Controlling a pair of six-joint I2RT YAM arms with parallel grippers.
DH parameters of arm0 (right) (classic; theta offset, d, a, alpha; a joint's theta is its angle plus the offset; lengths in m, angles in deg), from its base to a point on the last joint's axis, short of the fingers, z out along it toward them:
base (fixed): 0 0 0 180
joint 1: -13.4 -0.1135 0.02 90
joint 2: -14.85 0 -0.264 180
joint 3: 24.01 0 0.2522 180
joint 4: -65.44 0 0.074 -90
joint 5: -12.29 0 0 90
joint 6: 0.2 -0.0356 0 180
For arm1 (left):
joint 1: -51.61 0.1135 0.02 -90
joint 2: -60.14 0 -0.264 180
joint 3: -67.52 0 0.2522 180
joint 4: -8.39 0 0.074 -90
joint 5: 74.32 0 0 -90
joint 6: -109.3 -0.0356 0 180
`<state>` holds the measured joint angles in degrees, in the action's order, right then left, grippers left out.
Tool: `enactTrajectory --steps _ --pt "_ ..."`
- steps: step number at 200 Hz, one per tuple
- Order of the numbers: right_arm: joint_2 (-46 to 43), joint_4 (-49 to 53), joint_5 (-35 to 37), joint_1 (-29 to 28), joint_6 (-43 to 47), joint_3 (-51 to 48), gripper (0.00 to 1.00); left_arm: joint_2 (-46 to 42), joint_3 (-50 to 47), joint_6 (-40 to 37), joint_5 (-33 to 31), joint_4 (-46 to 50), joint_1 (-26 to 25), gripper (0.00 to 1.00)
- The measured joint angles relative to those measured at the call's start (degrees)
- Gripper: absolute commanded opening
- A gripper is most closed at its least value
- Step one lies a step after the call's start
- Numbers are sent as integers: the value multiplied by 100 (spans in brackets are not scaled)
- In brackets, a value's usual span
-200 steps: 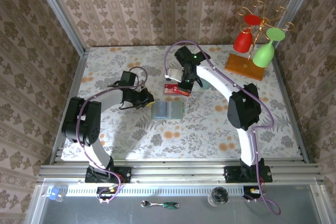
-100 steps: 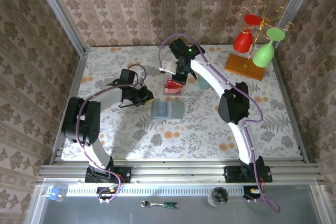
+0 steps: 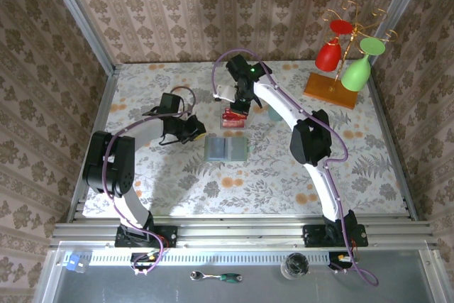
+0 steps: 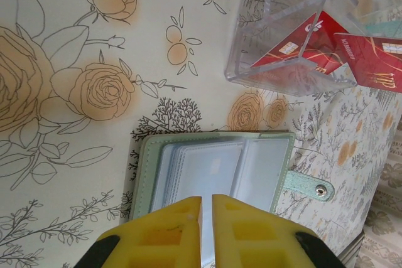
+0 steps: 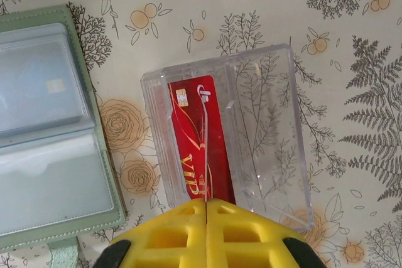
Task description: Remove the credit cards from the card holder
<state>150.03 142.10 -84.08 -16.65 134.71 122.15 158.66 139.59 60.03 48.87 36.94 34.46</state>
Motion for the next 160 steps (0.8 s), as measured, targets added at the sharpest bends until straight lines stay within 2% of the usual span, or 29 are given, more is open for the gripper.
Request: enactTrajectory --steps 123,160 --pt "227 -166 -2 -66 44 256 0 9 0 0 24 -4 74 13" --pt "271 -162 22 -66 68 256 13 9 0 0 42 -15 74 13"
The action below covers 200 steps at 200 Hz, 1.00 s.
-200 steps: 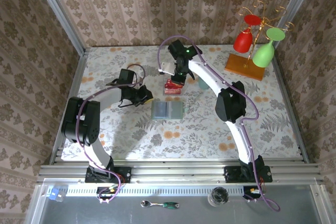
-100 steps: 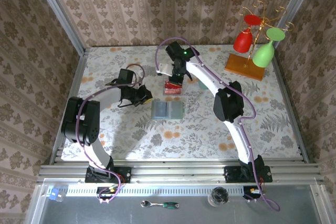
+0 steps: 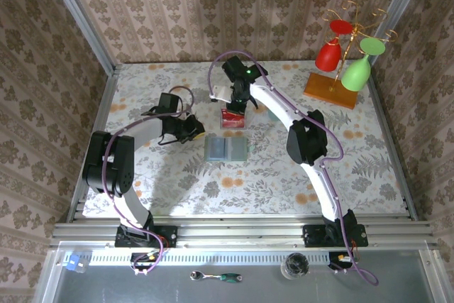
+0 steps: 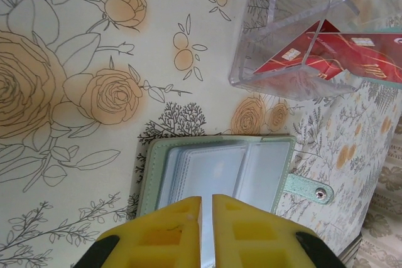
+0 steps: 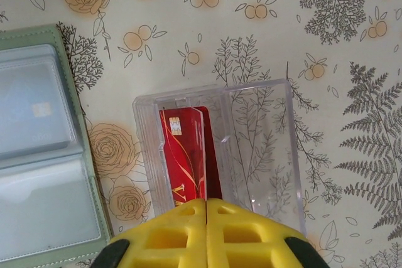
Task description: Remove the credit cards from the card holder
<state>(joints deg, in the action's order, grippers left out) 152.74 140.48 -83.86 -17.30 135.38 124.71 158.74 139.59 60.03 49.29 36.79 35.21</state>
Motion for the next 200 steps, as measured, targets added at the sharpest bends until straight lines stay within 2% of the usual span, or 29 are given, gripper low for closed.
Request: enactTrajectory --steps 24,69,103,135,200 --pt "0 -66 120 0 -35 0 16 2 0 0 37 -7 0 13" --pt "-2 -179 293 0 -140 -13 16 35 0 0 111 -9 0 13" --pt "-313 -511 297 -31 -568 -625 17 74 0 0 136 -72 0 13" --pt "-931 -1058 273 -111 -1362 -1604 19 131 0 0 160 -116 -13 13" --pt "-2157 -2402 -26 -435 -3550 -3462 23 197 -61 0 201 -273 -114 11"
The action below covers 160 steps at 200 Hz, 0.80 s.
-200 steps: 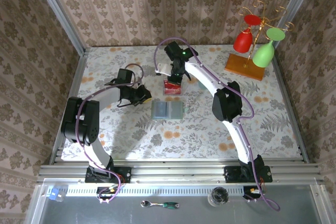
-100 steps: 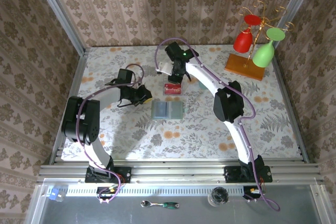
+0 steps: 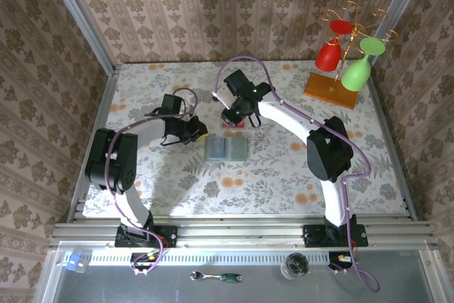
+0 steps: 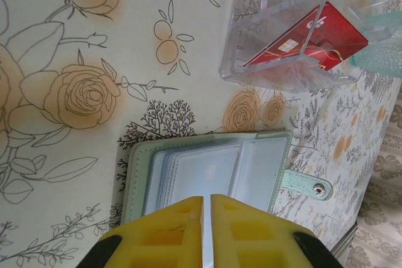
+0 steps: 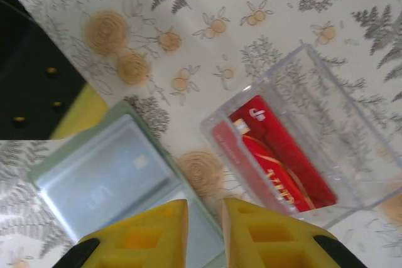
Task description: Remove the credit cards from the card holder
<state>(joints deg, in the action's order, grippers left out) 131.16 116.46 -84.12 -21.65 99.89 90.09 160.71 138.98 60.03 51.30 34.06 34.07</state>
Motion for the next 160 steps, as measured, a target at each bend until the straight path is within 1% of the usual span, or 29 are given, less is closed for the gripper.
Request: enactTrajectory --steps 38,68,94,125,142,160 --pt "-393 -767 -238 -20 -1399 -1056 24 7 -225 0 2 -131 -7 10" --pt "-435 -1165 -507 -20 -2393 -1565 23 11 -407 17 0 -236 -39 9" --pt "-435 -1392 -793 -11 -3119 -1797 21 11 -544 24 4 -304 -79 9" --pt "-435 -1641 -1134 -9 -3786 -1934 20 11 -660 46 7 -361 -81 8" --pt "-433 -1727 -1349 -9 -4089 -1941 22 11 -704 63 13 -387 -81 8" --pt "-367 -1784 -1615 -2 -4352 -1921 26 11 -721 68 17 -409 -81 8"
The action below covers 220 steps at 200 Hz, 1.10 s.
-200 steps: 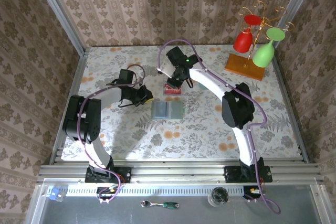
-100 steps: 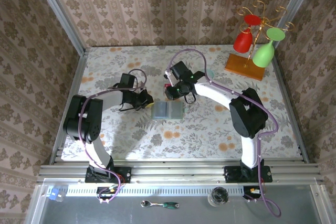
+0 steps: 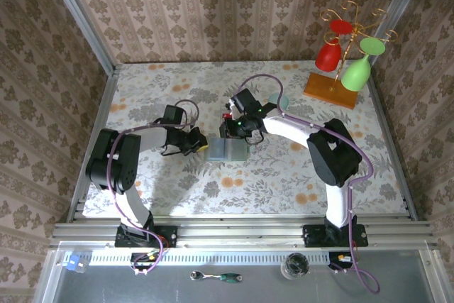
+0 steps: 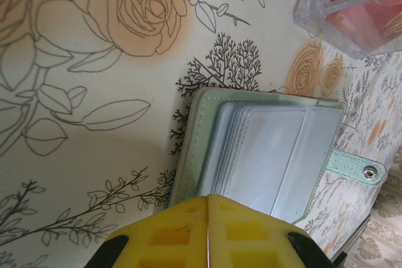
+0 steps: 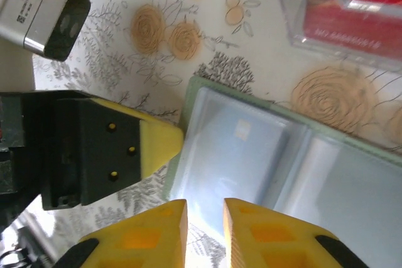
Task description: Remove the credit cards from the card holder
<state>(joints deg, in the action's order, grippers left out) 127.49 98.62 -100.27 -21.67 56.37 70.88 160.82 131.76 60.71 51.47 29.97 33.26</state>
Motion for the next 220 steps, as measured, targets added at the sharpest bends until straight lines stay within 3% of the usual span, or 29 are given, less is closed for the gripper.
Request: enactTrajectory --steps 59,220 --pt "457 -151 -632 0 -538 46 35 37 -2 -2 0 -35 0 8" --pt "776 -302 -964 4 -883 46 35 85 -2 -7 2 66 0 7"
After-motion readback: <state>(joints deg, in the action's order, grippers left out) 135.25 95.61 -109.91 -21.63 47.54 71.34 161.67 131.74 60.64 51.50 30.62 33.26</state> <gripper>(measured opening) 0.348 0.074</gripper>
